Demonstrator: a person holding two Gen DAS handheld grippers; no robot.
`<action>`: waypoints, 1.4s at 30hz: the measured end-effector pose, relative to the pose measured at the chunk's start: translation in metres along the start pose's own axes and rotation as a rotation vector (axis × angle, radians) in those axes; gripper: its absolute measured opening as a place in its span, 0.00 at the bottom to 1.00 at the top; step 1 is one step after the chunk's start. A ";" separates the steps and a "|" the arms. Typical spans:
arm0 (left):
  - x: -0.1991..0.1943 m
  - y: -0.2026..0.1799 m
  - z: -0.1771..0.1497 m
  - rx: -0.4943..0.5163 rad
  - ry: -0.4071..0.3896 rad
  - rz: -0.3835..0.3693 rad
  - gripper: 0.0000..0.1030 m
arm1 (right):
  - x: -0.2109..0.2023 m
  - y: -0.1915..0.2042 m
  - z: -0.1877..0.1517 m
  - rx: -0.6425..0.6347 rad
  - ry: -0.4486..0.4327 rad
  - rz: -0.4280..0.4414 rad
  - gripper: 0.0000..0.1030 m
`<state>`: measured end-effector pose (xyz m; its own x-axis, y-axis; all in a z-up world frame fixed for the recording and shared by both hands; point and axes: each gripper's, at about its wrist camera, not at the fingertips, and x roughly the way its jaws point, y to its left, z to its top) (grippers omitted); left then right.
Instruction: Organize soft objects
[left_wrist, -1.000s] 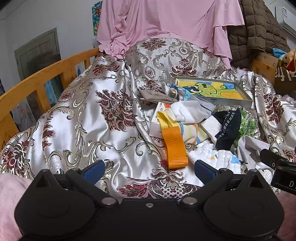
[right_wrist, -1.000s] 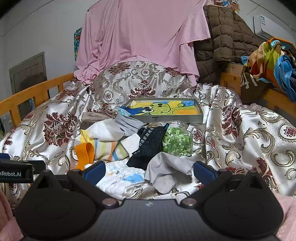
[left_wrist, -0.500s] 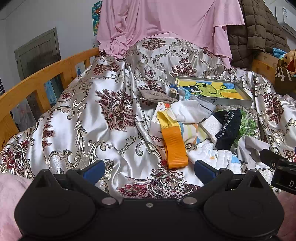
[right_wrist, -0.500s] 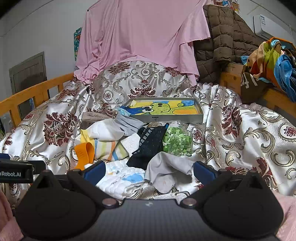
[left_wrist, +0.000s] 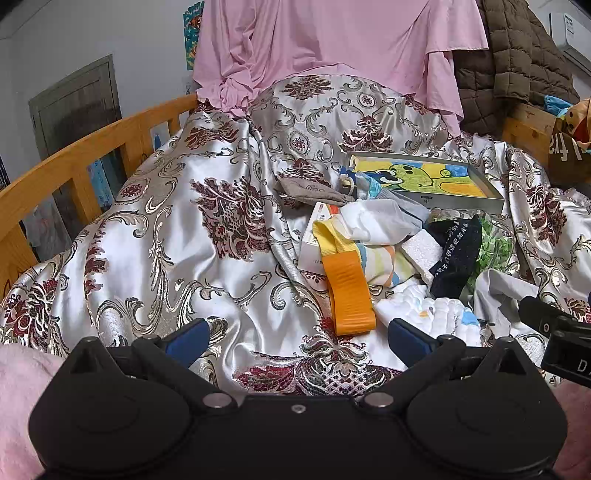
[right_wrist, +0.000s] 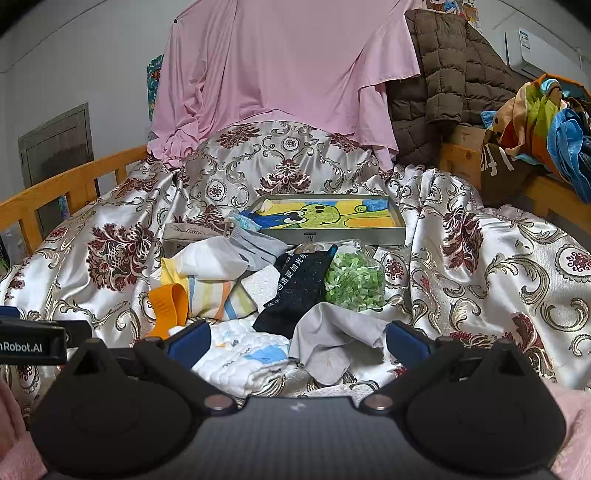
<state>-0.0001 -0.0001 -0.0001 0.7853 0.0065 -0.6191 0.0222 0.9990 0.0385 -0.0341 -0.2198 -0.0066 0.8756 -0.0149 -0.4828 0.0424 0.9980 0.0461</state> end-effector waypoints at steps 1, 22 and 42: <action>0.000 0.000 0.000 0.000 0.000 0.000 0.99 | 0.000 0.000 0.000 0.000 0.000 0.000 1.00; 0.000 0.000 0.000 0.001 0.002 0.000 0.99 | -0.001 0.002 0.002 -0.001 0.002 -0.001 1.00; 0.027 0.016 0.027 -0.016 0.141 -0.034 0.99 | 0.026 -0.014 0.022 0.027 0.160 0.125 1.00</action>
<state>0.0381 0.0145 0.0054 0.6894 -0.0220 -0.7240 0.0358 0.9994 0.0038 -0.0016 -0.2351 -0.0005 0.7877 0.1205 -0.6042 -0.0465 0.9895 0.1368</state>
